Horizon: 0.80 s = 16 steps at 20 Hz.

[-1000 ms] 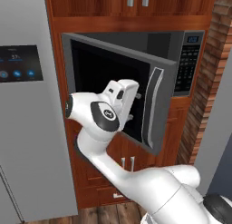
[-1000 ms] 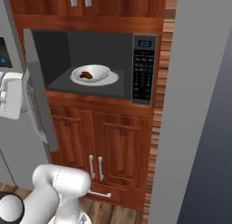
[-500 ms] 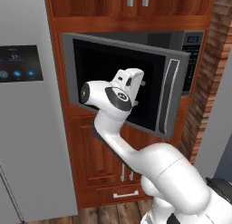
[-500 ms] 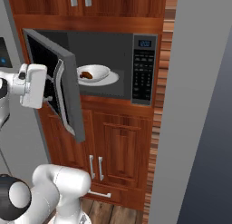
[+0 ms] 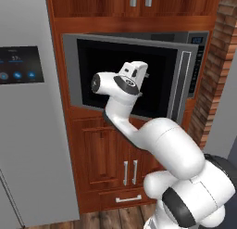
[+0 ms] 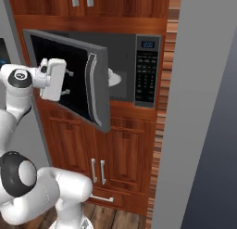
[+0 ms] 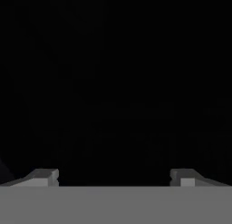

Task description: Remove the orange from the bowl and place it on the small plate. Then place the bowl with only the chicken drumstick in the microwave, close the door, and press the start button to microwave the chicken drumstick.

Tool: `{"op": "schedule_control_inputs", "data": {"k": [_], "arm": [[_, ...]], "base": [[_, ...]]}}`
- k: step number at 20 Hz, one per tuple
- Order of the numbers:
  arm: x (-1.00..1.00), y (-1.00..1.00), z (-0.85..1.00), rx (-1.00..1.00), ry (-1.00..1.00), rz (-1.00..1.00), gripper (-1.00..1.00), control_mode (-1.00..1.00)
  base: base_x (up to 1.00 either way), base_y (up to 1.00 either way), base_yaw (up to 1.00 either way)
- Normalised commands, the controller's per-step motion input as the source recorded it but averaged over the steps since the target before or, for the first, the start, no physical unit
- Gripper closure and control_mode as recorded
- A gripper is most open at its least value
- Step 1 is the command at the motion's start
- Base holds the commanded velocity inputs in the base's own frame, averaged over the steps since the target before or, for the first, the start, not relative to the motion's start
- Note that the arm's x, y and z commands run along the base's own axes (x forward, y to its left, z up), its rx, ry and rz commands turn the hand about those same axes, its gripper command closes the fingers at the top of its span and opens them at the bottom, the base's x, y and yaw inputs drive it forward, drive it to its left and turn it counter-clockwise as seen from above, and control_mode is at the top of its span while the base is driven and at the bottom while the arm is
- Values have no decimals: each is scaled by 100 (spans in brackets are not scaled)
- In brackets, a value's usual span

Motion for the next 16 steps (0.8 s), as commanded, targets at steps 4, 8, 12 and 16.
{"op": "schedule_control_inputs", "data": {"k": [4,8,12,16], "arm": [[54,-34,0,0,-4,4,-100,-100],[73,-20,0,0,0,6,-100,-100],[90,-12,-1,0,0,16,-100,-100],[88,-5,-6,0,0,20,-100,-100]], "base": [[0,0,0],[0,0,0],[0,0,0],[0,0,0]]}}
